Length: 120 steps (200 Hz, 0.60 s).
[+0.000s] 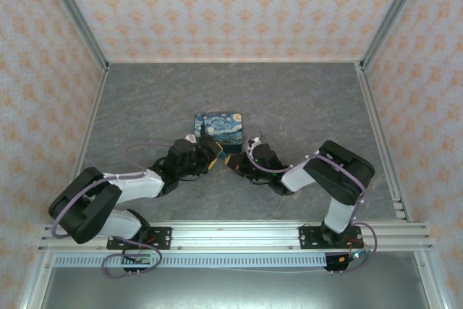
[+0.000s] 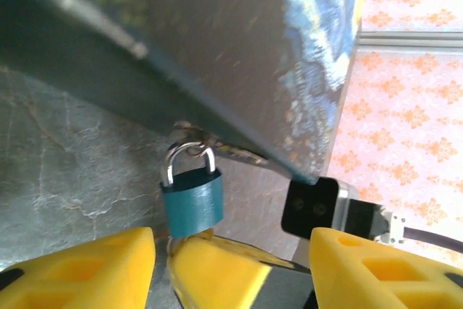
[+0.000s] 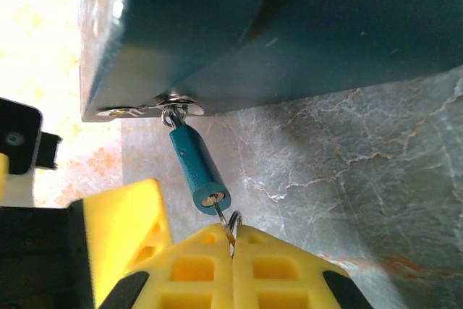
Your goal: Unlock the padlock with the key
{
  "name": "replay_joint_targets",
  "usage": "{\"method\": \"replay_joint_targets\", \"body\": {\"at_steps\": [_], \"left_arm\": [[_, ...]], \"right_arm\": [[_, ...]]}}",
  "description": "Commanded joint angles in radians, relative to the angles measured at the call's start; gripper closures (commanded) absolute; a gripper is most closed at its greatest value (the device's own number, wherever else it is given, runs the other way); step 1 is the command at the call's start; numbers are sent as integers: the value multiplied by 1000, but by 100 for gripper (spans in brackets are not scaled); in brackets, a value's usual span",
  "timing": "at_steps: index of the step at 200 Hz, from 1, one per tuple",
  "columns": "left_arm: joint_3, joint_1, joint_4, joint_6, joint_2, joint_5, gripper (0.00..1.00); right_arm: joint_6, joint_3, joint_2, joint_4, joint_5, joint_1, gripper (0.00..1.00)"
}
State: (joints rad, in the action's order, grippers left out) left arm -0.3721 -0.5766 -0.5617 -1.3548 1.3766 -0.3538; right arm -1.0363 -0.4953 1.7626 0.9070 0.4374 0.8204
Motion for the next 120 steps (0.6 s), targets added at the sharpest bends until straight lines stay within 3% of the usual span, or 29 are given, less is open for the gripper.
{"method": "replay_joint_targets", "body": {"at_steps": [1,120], "left_arm": [[-5,-11,-35,-21,20,39,44],[-37,-14,-114,-20,156,65,53]], "right_arm": [[-37,-31,11,81,-4,10,100],[-100,-61,3,58,7,28,100]]}}
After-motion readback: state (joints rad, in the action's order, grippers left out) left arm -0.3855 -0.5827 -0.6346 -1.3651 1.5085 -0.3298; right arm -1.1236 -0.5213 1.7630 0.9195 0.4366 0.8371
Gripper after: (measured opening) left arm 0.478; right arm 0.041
